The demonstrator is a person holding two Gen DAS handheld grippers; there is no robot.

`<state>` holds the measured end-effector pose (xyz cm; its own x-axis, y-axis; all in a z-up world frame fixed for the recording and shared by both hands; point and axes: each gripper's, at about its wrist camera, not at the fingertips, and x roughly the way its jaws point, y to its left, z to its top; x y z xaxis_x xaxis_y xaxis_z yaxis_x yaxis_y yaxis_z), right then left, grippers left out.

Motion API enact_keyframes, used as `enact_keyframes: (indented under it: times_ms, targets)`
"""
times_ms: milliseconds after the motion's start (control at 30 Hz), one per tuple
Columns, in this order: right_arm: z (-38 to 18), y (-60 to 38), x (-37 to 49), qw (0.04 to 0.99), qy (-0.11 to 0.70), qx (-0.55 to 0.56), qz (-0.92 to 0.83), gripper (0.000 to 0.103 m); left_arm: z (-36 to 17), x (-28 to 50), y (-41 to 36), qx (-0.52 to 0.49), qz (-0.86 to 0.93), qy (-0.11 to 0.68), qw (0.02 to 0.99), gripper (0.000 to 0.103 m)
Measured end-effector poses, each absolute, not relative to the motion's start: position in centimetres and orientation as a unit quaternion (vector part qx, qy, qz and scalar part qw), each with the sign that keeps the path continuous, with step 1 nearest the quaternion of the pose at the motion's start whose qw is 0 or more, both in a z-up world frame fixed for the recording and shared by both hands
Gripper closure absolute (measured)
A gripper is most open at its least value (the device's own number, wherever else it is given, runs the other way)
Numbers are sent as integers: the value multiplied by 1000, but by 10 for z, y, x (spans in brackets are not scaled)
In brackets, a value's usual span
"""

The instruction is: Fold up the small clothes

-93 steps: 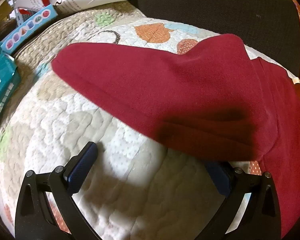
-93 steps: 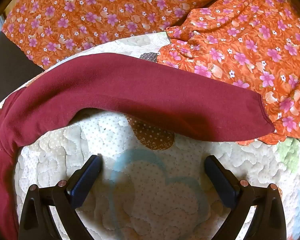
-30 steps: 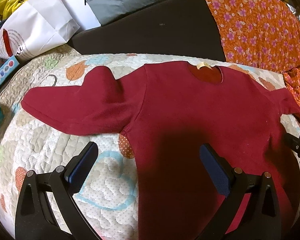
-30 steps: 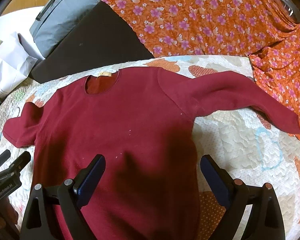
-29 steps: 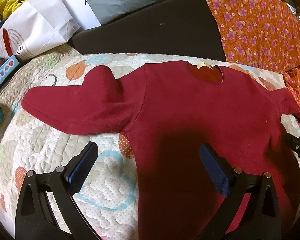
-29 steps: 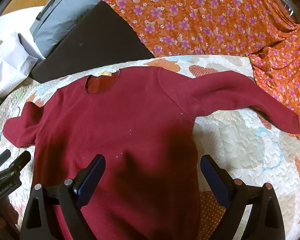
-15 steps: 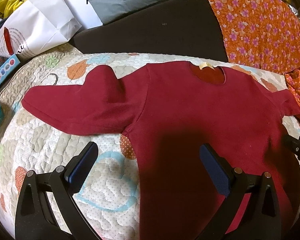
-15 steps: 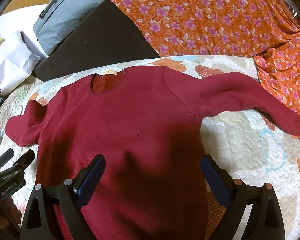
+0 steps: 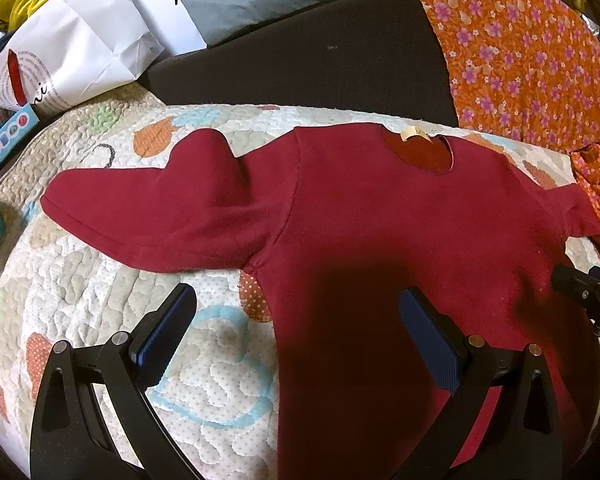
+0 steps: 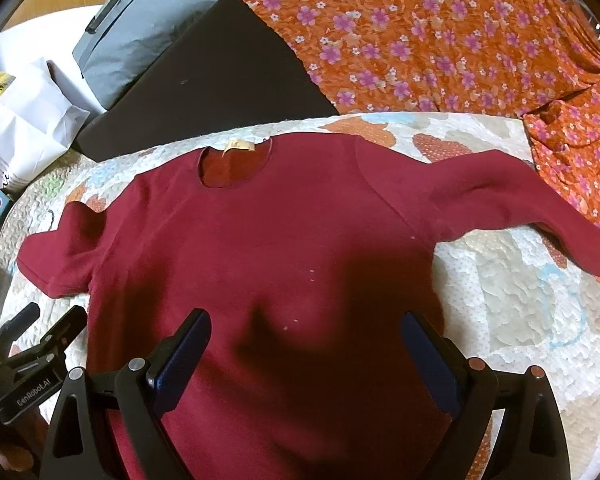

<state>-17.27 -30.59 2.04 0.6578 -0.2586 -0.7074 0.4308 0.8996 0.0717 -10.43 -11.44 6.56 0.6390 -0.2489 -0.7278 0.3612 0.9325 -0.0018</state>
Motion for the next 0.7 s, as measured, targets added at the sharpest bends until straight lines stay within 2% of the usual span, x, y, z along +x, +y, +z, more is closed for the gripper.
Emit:
enact_keyframes:
  times_ms: [700]
  targets:
    - [14, -286, -150, 902, 377, 115, -173, 8, 60, -98, -113, 66, -166, 399, 899, 1]
